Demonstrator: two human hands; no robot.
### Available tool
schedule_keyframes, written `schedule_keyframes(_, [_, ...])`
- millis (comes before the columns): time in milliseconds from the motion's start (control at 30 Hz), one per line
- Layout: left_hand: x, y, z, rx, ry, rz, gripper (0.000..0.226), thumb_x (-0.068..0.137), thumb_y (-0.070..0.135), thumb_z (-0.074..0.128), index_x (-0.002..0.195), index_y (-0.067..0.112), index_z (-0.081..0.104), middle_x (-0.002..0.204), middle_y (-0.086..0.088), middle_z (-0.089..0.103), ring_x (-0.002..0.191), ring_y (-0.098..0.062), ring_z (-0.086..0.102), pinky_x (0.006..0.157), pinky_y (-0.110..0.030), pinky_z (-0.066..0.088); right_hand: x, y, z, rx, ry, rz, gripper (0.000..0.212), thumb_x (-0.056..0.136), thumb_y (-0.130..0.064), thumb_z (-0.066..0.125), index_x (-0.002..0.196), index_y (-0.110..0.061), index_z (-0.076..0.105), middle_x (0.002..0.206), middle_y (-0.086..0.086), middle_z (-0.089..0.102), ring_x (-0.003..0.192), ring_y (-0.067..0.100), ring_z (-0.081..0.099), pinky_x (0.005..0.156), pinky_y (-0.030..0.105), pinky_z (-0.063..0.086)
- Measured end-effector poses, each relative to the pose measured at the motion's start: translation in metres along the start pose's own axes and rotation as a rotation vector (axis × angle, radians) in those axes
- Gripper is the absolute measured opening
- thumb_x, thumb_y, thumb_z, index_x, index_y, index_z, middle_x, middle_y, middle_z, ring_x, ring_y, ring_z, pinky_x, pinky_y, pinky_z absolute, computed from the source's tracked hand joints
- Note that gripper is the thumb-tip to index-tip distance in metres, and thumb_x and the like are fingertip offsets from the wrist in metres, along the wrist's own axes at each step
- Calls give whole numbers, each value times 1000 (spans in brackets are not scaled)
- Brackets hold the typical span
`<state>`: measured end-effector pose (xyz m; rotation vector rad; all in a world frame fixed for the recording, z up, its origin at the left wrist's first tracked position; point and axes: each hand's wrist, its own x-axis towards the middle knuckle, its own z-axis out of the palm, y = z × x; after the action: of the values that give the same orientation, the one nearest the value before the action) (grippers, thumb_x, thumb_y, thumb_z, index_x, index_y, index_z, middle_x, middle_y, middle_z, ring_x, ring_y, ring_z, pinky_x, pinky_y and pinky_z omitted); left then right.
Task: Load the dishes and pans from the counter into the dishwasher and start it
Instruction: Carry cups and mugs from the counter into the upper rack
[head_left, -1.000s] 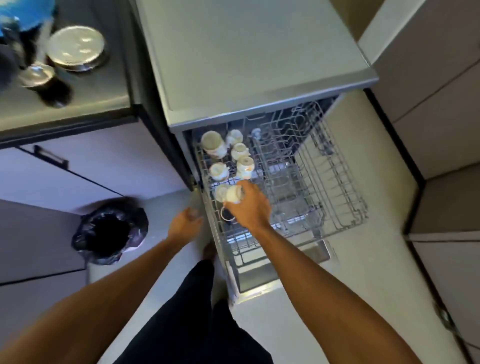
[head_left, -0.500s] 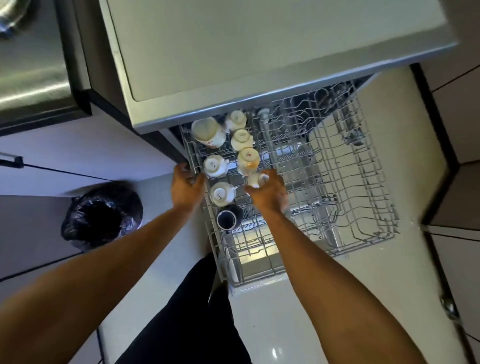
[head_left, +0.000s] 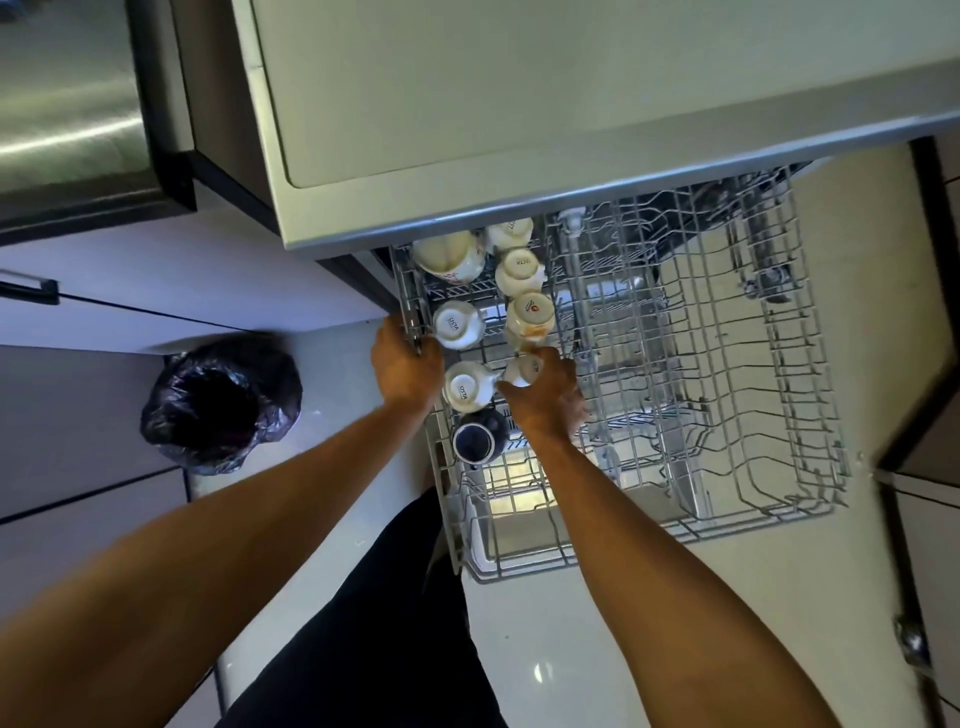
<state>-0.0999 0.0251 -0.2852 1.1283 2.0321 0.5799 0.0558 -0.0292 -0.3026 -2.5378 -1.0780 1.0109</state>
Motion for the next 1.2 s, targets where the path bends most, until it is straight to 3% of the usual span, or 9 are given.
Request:
schedule_keyframes(200, [0,1,1,11,1,18,31,84,14,66,114,10,57,110,-9,64,101,-26,59,85,-39,51,1,0,-2,-19,-32,4,69,66,-45,88,122,-28,50,124,5,54,111,34,58,85,47,51])
schedule_keyframes(400, [-1,3,-1,3,1,26,31,84,16,66,114,12,57,111,-10,65,102,-28,59,83,-38,49,5,-1,-9,17,-86,55,88,63,-44,90,133,-34,37,132,3,54,117,32,57,89,46,50])
schedule_keyframes(567, [-5,5,-3,-13,10,26,30,84,17,65,113,12,57,110,-10,65,101,-25,59,80,-33,45,8,-1,-19,-6,-161,73,96,55,-46,95,131,-37,37,130,3,57,116,31,59,88,46,53])
schedule_keyframes(733, [-8,2,-7,-22,-7,43,26,83,19,65,108,15,56,105,-7,66,96,-27,60,79,-41,52,0,9,-30,8,-155,42,94,55,-50,94,131,-31,43,125,3,62,111,28,62,81,37,51])
schedule_keyframes(867, [-17,-2,-16,-54,-2,115,18,86,25,68,97,23,54,100,-6,67,93,-28,62,76,-39,53,-17,16,-44,-3,-109,36,84,58,-62,87,126,-32,48,121,1,66,104,28,66,77,36,53])
schedule_keyframes(967, [-27,-10,-31,-73,-38,103,23,86,29,70,102,22,56,98,1,66,90,-20,62,75,-32,52,-34,14,-58,18,-50,54,77,64,-67,81,126,-34,51,119,1,69,102,28,67,80,37,53])
schedule_keyframes(1067, [-40,-16,-53,-58,-82,157,15,86,26,66,99,19,63,97,1,67,88,-15,63,70,-22,48,-51,13,-72,30,-47,37,56,69,-69,75,107,-31,62,107,-1,71,97,26,67,81,36,54])
schedule_keyframes(1133, [-46,-18,-69,-17,-79,207,12,86,21,65,96,16,69,95,2,69,86,-13,64,68,-17,45,-61,9,-79,13,-33,7,47,73,-68,70,100,-30,64,101,-2,71,93,26,67,79,34,53])
schedule_keyframes(1200, [-53,-22,-92,2,-42,260,9,86,19,66,93,17,70,93,0,69,85,-14,64,72,-23,47,-77,-2,-89,-3,-15,-58,36,80,-59,68,97,-28,65,99,0,71,91,27,66,77,33,52])
